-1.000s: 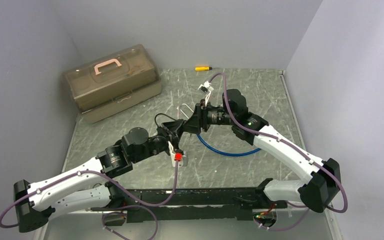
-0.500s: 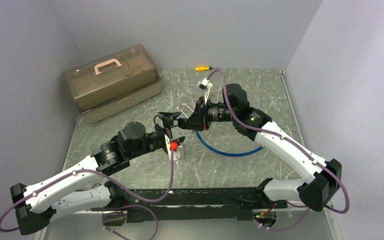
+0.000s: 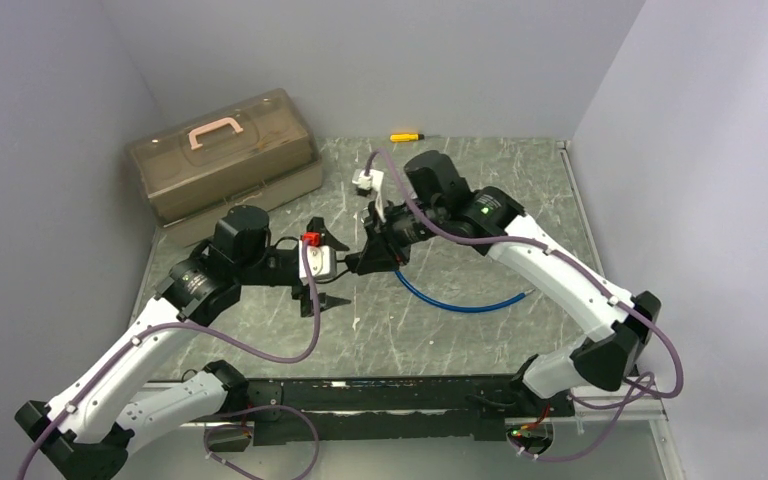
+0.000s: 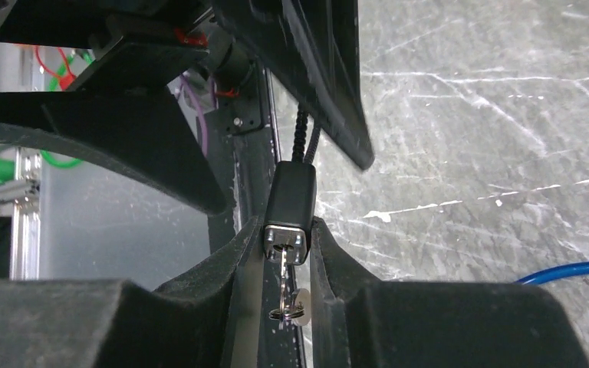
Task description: Unlock with the key
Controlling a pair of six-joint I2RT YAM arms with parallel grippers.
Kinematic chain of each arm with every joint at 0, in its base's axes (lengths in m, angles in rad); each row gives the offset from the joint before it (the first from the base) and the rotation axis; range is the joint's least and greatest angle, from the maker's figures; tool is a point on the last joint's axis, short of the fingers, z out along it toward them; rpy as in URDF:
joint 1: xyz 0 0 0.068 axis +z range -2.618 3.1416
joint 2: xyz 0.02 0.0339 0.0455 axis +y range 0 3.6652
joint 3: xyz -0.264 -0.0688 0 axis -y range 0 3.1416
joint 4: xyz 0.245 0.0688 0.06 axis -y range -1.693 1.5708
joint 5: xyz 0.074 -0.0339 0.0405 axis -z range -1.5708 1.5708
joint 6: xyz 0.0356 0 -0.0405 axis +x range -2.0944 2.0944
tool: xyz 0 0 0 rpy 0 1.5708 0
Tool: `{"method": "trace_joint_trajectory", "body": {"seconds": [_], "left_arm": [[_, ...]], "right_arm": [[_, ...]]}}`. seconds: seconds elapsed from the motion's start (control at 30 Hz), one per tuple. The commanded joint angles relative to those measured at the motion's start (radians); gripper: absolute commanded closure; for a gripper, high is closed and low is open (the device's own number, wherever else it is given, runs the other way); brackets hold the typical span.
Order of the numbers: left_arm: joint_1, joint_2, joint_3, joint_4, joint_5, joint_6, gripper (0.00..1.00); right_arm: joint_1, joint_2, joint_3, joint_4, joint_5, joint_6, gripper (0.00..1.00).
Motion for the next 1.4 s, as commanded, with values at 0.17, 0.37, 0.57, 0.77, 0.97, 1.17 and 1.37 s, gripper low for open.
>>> {"method": "trace_joint_trajectory", "body": {"seconds": [0.17, 0.37, 0.57, 0.77, 0.97, 1.17, 1.37], "left_arm": [[0.014, 0.003, -0.016, -0.081, 0.231, -0.041, 0.11], [0.021, -0.018, -0.101, -0.009, 0.183, -0.146, 0.29], [0.026, -0.044, -0.163, 0.158, 0.194, -0.267, 0.57], [0.031, -0.084, -0.177, 0.197, 0.222, -0.296, 0.60], [0.056, -0.152, -0.241, 0.276, 0.267, -0.362, 0.74], [0.133, -0.235, -0.340, 0.445, 0.282, -0.520, 1.00], [0.245, -0.367, -0.510, 0.764, 0.321, -0.756, 1.00]], "right_arm": [[0.107, 0.069, 0.168, -0.171, 0.136, -0.117, 1.00], [0.157, 0.087, 0.214, -0.200, 0.163, -0.117, 1.00], [0.220, 0.117, 0.228, -0.211, 0.186, -0.104, 1.00], [0.254, 0.133, 0.235, -0.233, 0.198, -0.096, 1.00], [0.276, 0.171, 0.296, -0.272, 0.220, -0.092, 1.00], [0.298, 0.227, 0.368, -0.283, 0.233, -0.066, 0.90], [0.301, 0.275, 0.513, -0.283, 0.290, -0.043, 0.42]]}}
